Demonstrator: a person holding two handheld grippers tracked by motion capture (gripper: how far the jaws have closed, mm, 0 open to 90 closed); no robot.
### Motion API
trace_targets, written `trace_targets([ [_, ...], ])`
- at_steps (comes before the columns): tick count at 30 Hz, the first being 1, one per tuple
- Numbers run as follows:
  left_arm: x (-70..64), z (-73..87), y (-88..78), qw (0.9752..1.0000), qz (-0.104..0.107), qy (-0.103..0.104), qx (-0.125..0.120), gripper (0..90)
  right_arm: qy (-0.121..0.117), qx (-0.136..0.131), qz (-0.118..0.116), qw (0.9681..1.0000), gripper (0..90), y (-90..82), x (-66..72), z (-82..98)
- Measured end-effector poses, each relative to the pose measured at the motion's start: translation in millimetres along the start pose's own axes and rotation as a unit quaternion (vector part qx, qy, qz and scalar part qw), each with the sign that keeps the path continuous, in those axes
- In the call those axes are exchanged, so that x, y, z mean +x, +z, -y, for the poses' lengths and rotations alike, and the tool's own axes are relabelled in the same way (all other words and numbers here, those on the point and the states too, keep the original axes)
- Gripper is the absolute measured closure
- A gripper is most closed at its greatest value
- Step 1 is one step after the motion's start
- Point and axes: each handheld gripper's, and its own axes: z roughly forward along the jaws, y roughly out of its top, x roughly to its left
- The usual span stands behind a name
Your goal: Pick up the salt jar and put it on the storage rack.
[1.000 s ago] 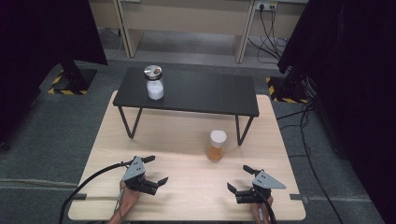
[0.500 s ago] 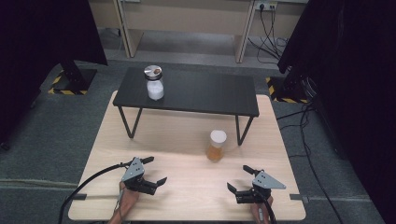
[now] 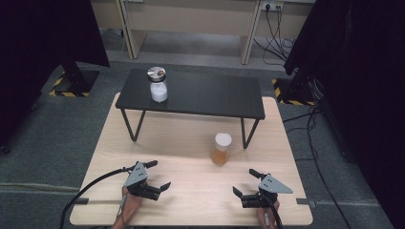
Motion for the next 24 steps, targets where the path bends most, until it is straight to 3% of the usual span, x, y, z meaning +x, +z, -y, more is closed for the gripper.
trace_targets([
  [24, 1.4, 0.3, -0.1, 1.0000, 0.003, -0.001, -0.001, 1.1, 0.004, -0.003, 0.003, 1.0000, 2.3, -0.8, 0.3, 1.1],
])
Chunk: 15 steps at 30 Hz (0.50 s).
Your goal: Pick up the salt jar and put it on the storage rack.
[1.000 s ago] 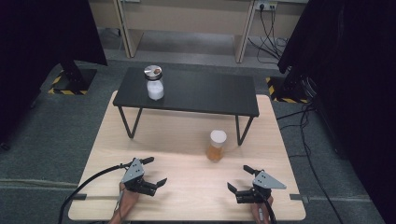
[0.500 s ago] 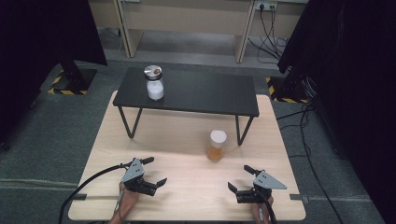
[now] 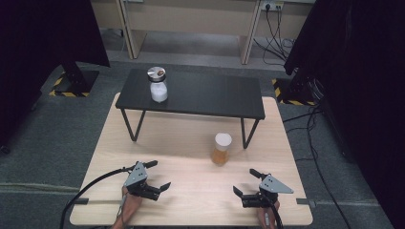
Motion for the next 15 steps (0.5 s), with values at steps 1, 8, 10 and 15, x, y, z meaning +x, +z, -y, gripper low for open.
trace_targets([
  [1, 0.1, -0.1, 0.0, 1.0000, 0.000, 0.000, 0.000, 1.1, 0.001, -0.001, 0.000, 1.0000, 2.3, -0.3, 0.0, 0.4],
  [8, -0.2, 0.4, -0.1, 1.0000, 0.000, 0.000, -0.001, 1.1, 0.001, -0.001, 0.001, 1.0000, 2.3, -0.2, 0.0, 0.5],
  [10, -0.3, 0.7, -0.3, 1.0000, 0.000, 0.001, -0.002, 1.1, 0.001, -0.001, 0.001, 1.0000, 2.3, -0.2, 0.2, 0.4],
  [15, 0.0, 0.5, -0.2, 1.0000, 0.001, 0.000, -0.001, 1.1, 0.002, -0.001, 0.001, 1.0000, 2.3, -0.2, 0.2, 0.4],
])
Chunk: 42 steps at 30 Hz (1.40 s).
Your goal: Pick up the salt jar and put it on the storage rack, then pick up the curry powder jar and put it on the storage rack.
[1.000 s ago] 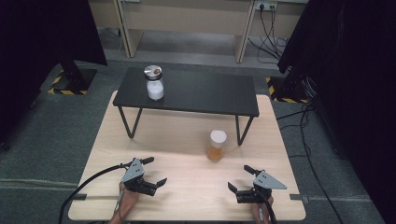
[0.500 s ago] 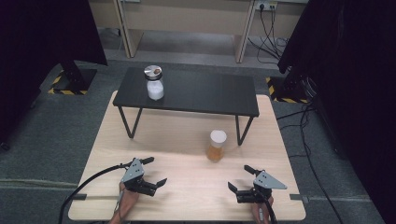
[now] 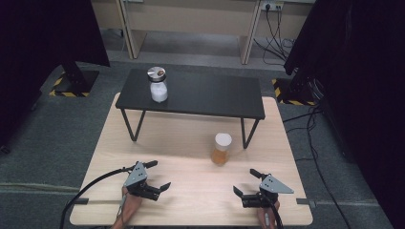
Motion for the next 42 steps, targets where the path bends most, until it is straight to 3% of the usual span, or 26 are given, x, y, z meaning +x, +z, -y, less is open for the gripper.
trace_targets([
  [20, -0.1, 0.6, -0.5, 1.0000, 0.001, 0.003, -0.002, 1.2, 0.001, 0.000, 0.001, 1.0000, 2.2, -0.2, 0.5, 0.4],
  [30, 0.1, 2.8, -1.6, 0.9999, 0.004, 0.007, -0.008, 1.1, 0.011, 0.006, 0.014, 0.9998, 1.7, 5.0, 3.3, -2.3],
  [37, 5.5, 9.4, -4.9, 0.9994, 0.005, -0.021, -0.025, 1.5, 0.031, -0.003, 0.034, 0.9989, 1.6, 9.3, 8.4, -3.8],
  [42, 6.3, 11.3, -5.6, 0.9992, 0.005, -0.027, -0.030, 1.9, 0.051, -0.033, 0.052, 0.9968, 1.5, 6.4, 15.7, -5.2],
])
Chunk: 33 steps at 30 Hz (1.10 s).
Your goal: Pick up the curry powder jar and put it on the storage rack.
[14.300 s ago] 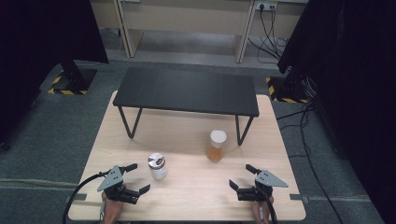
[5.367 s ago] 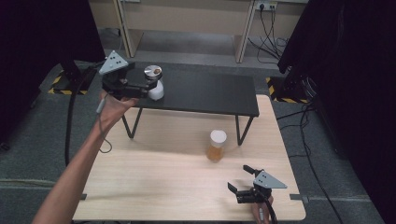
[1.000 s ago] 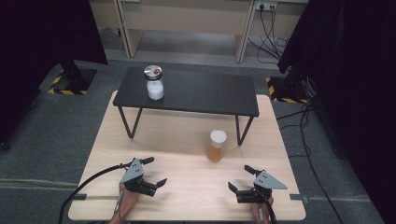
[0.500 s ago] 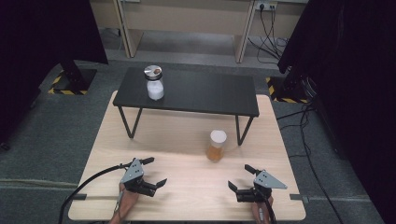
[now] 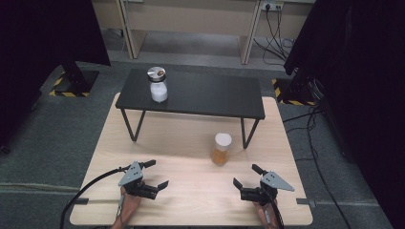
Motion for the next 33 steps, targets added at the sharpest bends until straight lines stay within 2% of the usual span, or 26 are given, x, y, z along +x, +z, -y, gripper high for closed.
trace_targets([
  [2, 0.1, -0.1, 0.1, 1.0000, 0.000, -0.001, 0.000, 1.9, 0.017, -0.015, 0.014, 0.9997, 1.1, 0.0, 6.2, 0.3],
  [3, 0.1, -0.2, 0.1, 1.0000, 0.000, -0.001, 0.001, 1.9, 0.020, -0.013, 0.019, 0.9995, 1.1, 0.8, 8.6, -1.8],
  [5, 0.3, -0.6, 0.2, 1.0000, 0.000, -0.001, 0.002, 1.9, 0.013, -0.010, 0.025, 0.9995, 1.1, 2.0, 12.1, -5.6],
  [10, 0.1, -1.3, 0.6, 1.0000, 0.000, -0.004, 0.004, 1.9, -0.003, 0.003, 0.018, 0.9998, 1.0, 11.2, 15.6, -19.3],
  [11, 0.1, -1.4, 0.7, 1.0000, 0.000, -0.004, 0.004, 1.8, -0.013, 0.015, 0.014, 0.9997, 1.0, 17.6, 16.9, -25.7],
  [14, -0.6, -2.9, 1.4, 1.0000, 0.000, 0.000, 0.008, 1.7, -0.025, 0.029, 0.004, 0.9993, 1.0, 30.4, 17.5, -35.4],
  [15, -0.9, -3.4, 1.6, 1.0000, -0.001, 0.002, 0.010, 1.7, -0.027, 0.033, 0.008, 0.9991, 1.3, 35.7, 19.5, -39.5],
  [22, -2.7, -6.1, 3.2, 0.9998, 0.000, 0.012, 0.017, 1.5, -0.016, 0.046, 0.018, 0.9986, 2.2, 66.9, 19.4, -61.8],
  [25, -2.2, -6.3, 3.2, 0.9998, 0.001, 0.011, 0.018, 1.5, -0.021, 0.056, 0.027, 0.9978, 2.9, 79.4, 21.8, -69.6],
  [30, -2.6, -5.9, 3.1, 0.9998, 0.001, 0.011, 0.017, 1.5, -0.016, 0.065, 0.039, 0.9970, 6.4, 97.4, 24.3, -77.2],
  [33, -2.7, -5.9, 3.0, 0.9998, 0.001, 0.012, 0.017, 1.4, -0.018, 0.075, 0.038, 0.9963, 8.6, 107.8, 24.6, -79.7],
])
